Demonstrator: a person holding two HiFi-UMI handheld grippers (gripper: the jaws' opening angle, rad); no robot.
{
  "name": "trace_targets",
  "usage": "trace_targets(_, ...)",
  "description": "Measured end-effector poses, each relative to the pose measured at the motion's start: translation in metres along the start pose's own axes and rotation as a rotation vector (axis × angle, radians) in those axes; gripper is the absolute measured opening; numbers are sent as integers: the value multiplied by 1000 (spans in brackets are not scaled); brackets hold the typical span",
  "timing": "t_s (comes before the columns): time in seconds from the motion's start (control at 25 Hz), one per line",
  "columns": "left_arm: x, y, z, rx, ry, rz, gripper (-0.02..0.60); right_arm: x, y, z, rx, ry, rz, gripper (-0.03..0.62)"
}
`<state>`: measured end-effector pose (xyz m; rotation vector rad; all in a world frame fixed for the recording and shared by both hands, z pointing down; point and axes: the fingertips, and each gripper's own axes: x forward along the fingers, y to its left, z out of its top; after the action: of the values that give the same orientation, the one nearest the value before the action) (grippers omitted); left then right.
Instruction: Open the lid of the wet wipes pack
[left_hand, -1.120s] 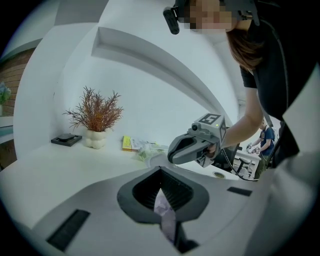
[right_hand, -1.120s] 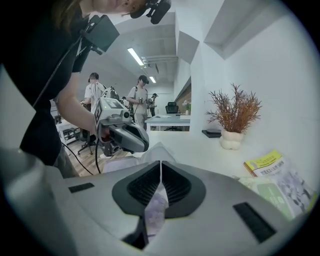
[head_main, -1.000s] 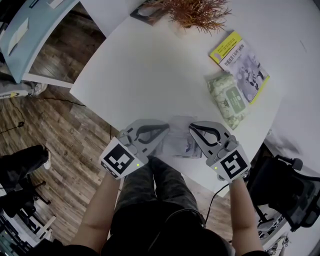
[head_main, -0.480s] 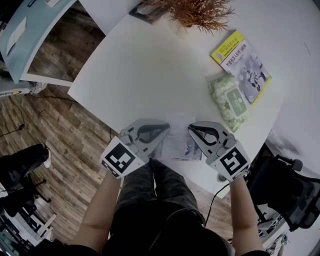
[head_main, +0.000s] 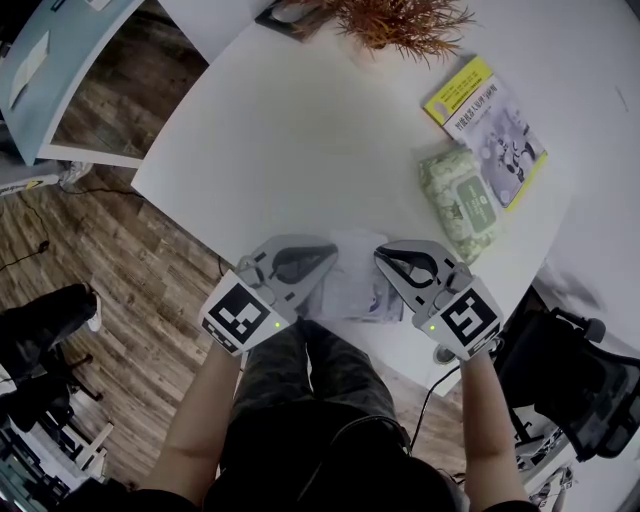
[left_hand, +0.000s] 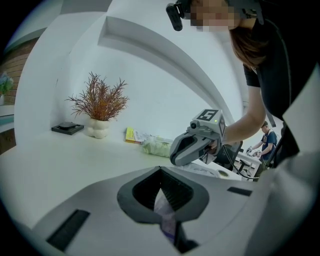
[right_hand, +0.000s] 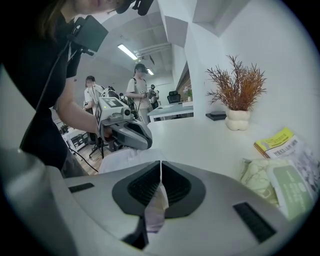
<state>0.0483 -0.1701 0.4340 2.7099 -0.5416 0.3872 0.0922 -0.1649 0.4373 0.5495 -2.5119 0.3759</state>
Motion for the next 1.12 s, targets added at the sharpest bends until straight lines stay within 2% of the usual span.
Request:
trace_targets(0.2,1,0,-1,-16,-4,5,12,1,0,0,-17,1,-6,28)
trace_targets(0.52,-1,-1,3,-14,-16,37,12,-4,-1,5,-51,-43,-87,29)
trace_targets(0.92,-24,-9,12,-38,-97,88,12,-20,15,15,-15,-116,-146,29)
trace_targets(1.12,-37,-15,23,-69,-169,101,12,-33,26,25,40,-196,-194,29)
